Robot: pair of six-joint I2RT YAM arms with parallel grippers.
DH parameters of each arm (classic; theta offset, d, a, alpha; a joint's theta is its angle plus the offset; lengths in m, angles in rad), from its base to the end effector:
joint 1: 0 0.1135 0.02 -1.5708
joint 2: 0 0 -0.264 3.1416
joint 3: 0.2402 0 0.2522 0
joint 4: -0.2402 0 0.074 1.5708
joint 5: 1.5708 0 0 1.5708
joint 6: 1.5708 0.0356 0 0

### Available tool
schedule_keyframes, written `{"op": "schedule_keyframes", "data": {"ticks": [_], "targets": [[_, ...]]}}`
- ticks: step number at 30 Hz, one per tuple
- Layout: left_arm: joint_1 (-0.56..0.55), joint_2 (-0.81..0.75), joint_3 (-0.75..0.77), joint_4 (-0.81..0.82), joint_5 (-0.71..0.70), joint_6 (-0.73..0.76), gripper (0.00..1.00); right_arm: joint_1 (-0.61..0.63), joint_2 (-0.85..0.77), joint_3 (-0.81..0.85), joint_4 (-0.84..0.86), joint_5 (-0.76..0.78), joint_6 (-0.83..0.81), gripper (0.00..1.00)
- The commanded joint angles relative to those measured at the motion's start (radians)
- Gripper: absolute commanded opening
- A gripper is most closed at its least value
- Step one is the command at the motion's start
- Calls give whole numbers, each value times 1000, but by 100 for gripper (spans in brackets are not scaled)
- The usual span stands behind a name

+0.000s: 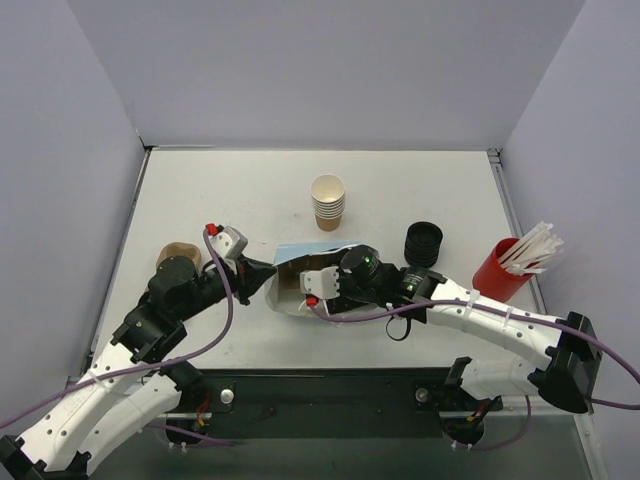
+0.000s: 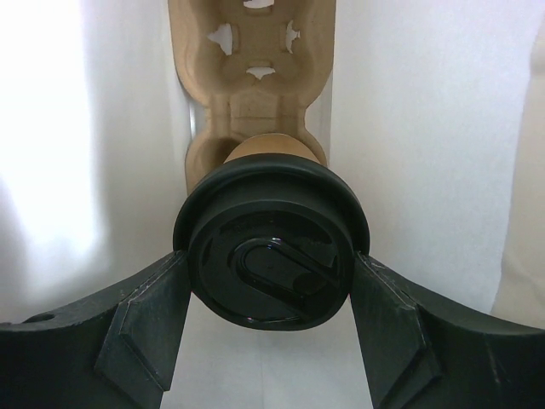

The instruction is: Pack the takeout coffee

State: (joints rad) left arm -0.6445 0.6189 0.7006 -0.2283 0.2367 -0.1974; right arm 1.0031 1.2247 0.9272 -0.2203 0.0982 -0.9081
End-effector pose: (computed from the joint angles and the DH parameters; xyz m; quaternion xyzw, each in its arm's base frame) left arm 0.1162 -0.0978 0.3306 0.2419 0.7159 -0.3467 0.5557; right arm 0.1521 0.2319 0.2932 -0.6910 0.5185 -0.0186 0.5034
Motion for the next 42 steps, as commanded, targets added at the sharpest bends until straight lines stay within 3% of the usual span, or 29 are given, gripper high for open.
{"op": "schedule_keyframes", "data": {"ticks": [1, 42], "targets": [[-6, -31, -18, 32, 21, 16, 0, 2, 21, -8, 5, 24, -5, 36], [-6, -19, 14, -20, 16, 1, 0, -15, 148, -4, 104, 126, -35, 36]]}}
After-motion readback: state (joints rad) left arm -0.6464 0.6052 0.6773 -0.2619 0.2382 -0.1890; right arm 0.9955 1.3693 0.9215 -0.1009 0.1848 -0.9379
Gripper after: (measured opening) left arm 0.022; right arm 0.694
